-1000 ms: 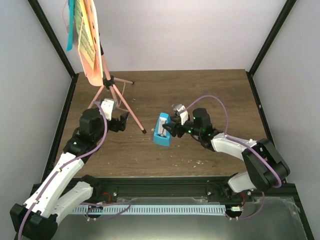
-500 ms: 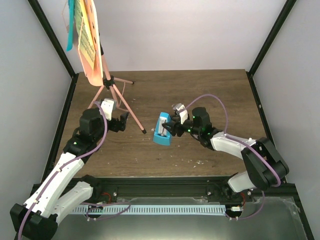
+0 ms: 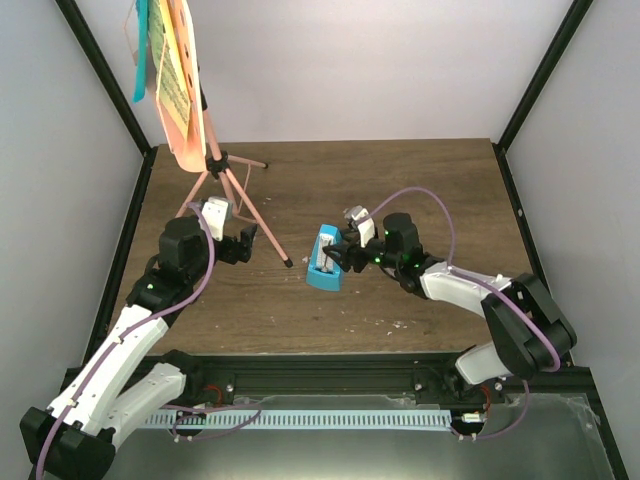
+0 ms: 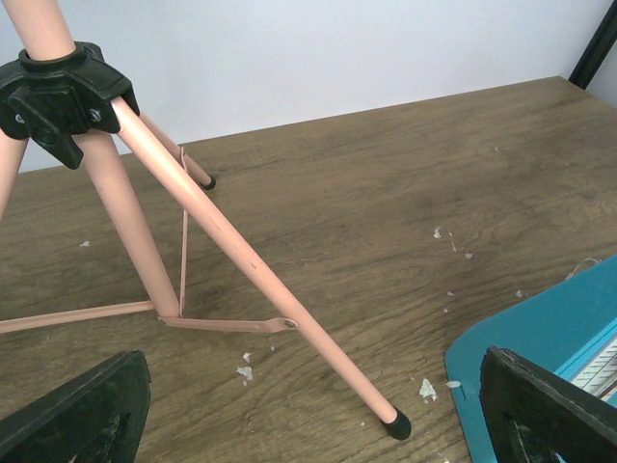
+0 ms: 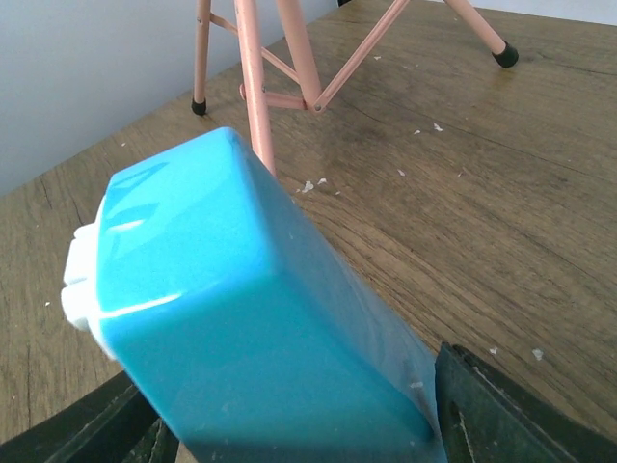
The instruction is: Pack up the instrument practice props
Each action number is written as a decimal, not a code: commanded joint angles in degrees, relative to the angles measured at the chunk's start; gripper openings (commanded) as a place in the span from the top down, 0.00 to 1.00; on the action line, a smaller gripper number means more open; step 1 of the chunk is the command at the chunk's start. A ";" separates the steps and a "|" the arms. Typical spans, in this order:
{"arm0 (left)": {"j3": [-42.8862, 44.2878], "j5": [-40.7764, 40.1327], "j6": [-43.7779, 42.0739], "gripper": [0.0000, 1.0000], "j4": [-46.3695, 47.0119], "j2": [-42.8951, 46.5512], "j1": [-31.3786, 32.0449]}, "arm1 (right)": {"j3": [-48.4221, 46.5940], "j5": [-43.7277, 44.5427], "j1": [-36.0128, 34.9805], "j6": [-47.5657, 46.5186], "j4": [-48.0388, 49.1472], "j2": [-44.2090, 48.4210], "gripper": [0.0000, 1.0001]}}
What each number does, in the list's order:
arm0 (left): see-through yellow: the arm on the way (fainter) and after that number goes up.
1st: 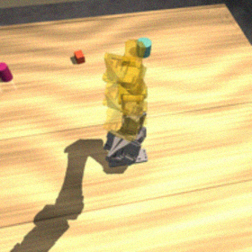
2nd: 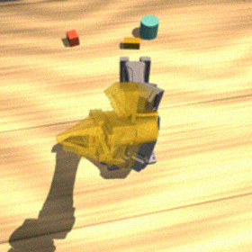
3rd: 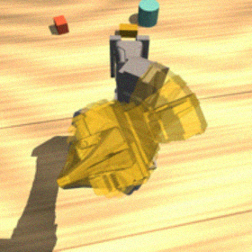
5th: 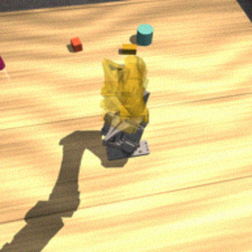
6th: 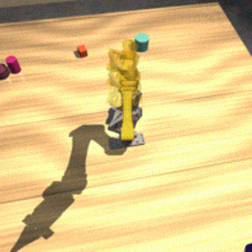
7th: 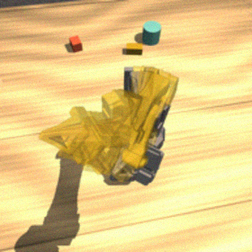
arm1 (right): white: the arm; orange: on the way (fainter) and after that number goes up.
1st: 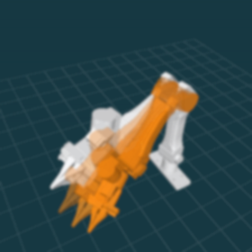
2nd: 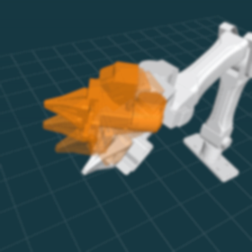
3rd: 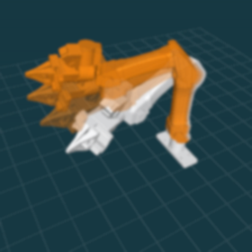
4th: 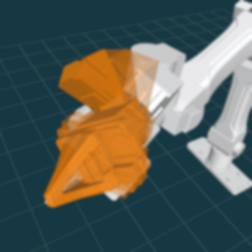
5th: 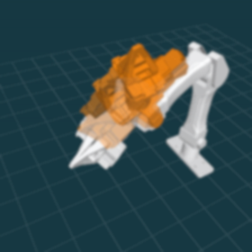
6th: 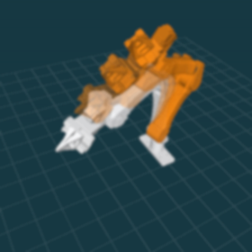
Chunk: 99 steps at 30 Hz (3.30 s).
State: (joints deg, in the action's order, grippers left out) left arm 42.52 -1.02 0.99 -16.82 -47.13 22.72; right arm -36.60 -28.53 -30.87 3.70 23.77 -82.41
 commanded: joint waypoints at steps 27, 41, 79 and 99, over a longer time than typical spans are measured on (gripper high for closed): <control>-0.60 9.96 -2.10 0.05 1.95 1.50 0.12 | 3.22 8.25 0.81 3.09 -10.47 17.68 0.00; 2.32 18.97 17.62 0.03 7.07 -5.91 0.60 | 8.10 19.65 11.58 14.62 -21.34 24.82 0.00; 5.14 13.43 -2.78 0.05 21.74 -33.35 17.01 | 12.26 15.14 13.34 19.05 -15.81 22.05 0.00; 3.93 9.86 -4.94 0.22 21.83 -33.28 18.59 | 12.03 14.19 13.37 19.51 -15.26 21.73 0.00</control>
State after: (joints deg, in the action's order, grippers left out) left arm 46.87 9.69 -2.96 3.79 -80.60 40.93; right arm -24.23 -14.37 -18.09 23.03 8.21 -62.26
